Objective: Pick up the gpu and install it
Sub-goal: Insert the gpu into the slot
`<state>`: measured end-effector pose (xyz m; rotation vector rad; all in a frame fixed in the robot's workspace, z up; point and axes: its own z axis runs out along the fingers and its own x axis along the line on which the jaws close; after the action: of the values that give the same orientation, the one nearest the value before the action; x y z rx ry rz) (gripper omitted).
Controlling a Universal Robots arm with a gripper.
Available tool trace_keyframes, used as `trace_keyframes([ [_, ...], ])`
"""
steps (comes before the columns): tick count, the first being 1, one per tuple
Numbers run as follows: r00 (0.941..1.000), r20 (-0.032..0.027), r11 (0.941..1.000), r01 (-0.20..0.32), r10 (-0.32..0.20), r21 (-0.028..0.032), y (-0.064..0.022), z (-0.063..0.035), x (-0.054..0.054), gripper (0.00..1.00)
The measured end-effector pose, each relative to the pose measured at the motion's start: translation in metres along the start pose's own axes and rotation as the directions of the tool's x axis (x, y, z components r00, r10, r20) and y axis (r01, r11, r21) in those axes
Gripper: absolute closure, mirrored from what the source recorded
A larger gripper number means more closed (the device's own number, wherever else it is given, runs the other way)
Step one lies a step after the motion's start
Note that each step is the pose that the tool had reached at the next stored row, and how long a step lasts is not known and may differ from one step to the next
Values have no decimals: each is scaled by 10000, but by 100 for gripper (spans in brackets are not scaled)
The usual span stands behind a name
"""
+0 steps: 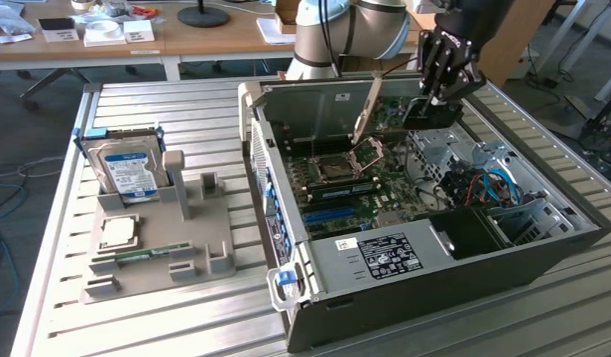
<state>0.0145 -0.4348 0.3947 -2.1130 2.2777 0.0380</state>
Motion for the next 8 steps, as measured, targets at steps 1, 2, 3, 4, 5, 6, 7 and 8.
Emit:
trace_keyframes([
  [1,10000,0,10000,5,-5,0,0,15,2,73],
  [2,10000,0,10000,12,-12,0,1,29,6,73],
  [3,10000,-1,10000,24,-24,-1,2,43,12,73],
  [4,10000,0,10000,38,-38,-1,4,58,20,73],
  [5,10000,-1,10000,57,-57,-2,5,76,30,73],
  [6,10000,-1,10000,77,-77,-3,7,93,40,73],
  [7,10000,0,10000,94,-94,-4,9,109,50,73],
  [8,9999,0,9999,108,-108,-5,11,121,59,73],
])
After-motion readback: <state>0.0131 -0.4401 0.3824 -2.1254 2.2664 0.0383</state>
